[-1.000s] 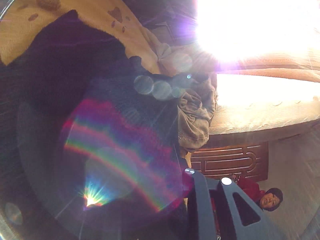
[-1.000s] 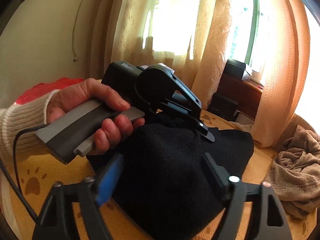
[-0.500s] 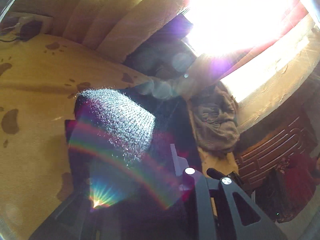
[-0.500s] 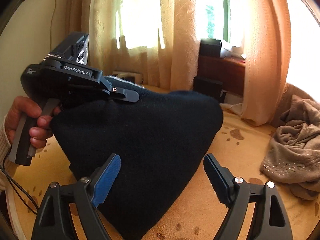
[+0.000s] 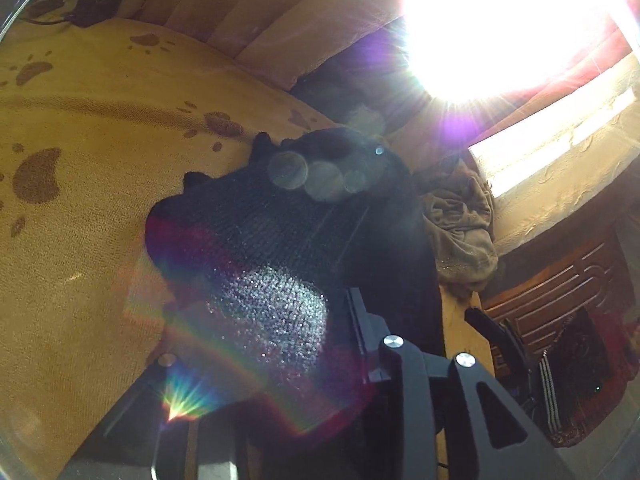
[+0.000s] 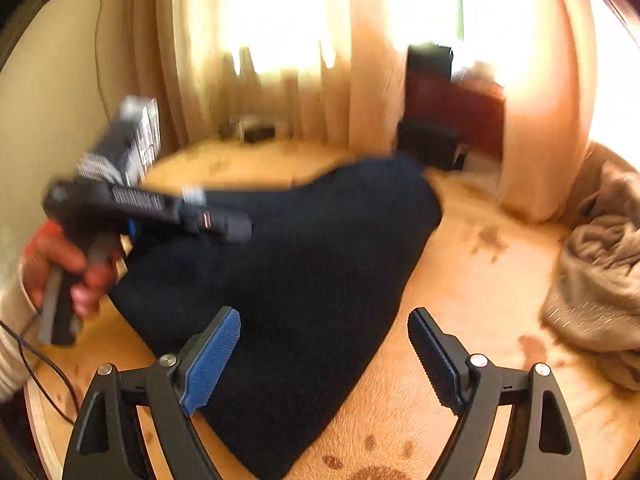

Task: Fold clothes

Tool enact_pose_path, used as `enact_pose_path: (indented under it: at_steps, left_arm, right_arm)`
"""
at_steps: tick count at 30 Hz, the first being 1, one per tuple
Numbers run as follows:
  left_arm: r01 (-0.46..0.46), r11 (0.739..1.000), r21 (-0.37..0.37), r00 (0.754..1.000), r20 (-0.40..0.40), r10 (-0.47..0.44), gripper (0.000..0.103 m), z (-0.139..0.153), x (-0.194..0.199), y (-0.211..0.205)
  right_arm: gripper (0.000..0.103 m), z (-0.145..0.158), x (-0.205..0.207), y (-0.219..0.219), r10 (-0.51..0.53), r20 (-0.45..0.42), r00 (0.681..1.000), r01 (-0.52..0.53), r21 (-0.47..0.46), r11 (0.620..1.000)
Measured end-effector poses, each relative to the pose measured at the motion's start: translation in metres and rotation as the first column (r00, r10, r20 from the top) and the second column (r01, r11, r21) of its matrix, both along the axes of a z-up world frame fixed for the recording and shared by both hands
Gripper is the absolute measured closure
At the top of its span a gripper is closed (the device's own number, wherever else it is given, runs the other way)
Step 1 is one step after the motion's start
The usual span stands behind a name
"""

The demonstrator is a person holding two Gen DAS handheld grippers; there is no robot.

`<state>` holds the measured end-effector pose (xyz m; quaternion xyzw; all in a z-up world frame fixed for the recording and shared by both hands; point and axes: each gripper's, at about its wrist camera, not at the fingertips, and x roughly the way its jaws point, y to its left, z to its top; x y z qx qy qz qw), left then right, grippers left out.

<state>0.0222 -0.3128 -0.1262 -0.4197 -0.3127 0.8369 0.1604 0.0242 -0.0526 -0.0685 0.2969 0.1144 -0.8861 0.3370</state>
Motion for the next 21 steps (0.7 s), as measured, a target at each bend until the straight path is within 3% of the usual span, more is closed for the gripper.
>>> enact_pose_path:
  at_steps: [2, 5, 8, 11, 13, 16, 21]
  left_arm:
    - [-0.003, 1.000, 0.000, 1.000, 0.001, 0.003, 0.068, 0.001, -0.001, 0.005]
    - [-0.004, 1.000, 0.016, 1.000, 0.009, 0.004, 0.062, 0.001, 0.001, 0.001]
    - [-0.020, 0.999, 0.041, 1.000, 0.025, 0.019, 0.052, 0.002, 0.006, -0.011]
    - [-0.121, 0.992, -0.024, 0.991, 0.050, 0.122, 0.022, 0.007, 0.014, -0.029]
    - [-0.172, 0.985, -0.023, 0.985, 0.028, 0.172, 0.022, 0.014, 0.022, -0.042]
    - [-0.193, 0.980, 0.044, 0.981, -0.014, 0.194, 0.022, 0.029, 0.034, -0.050]
    - [-0.037, 0.992, 0.120, 0.993, -0.103, 0.049, 0.021, 0.050, 0.030, -0.006]
  right_arm:
    - [0.015, -0.001, 0.010, -0.013, 0.032, -0.058, 0.998, -0.029, 0.057, 0.998]
    - [0.015, -0.023, 0.016, -0.038, 0.102, -0.052, 0.993, -0.091, 0.181, 0.979]
    - [0.009, -0.045, 0.023, -0.049, 0.119, -0.073, 0.990, -0.095, 0.280, 0.955]
    - [0.006, -0.043, 0.022, -0.046, 0.123, -0.067, 0.990, -0.100, 0.276, 0.956]
    - [0.005, -0.041, 0.019, -0.043, 0.128, -0.044, 0.991, -0.112, 0.259, 0.959]
    - [0.004, -0.038, 0.014, -0.038, 0.135, -0.009, 0.991, -0.129, 0.234, 0.964]
    - [0.002, -0.029, 0.002, -0.028, 0.145, 0.066, 0.987, -0.155, 0.168, 0.974]
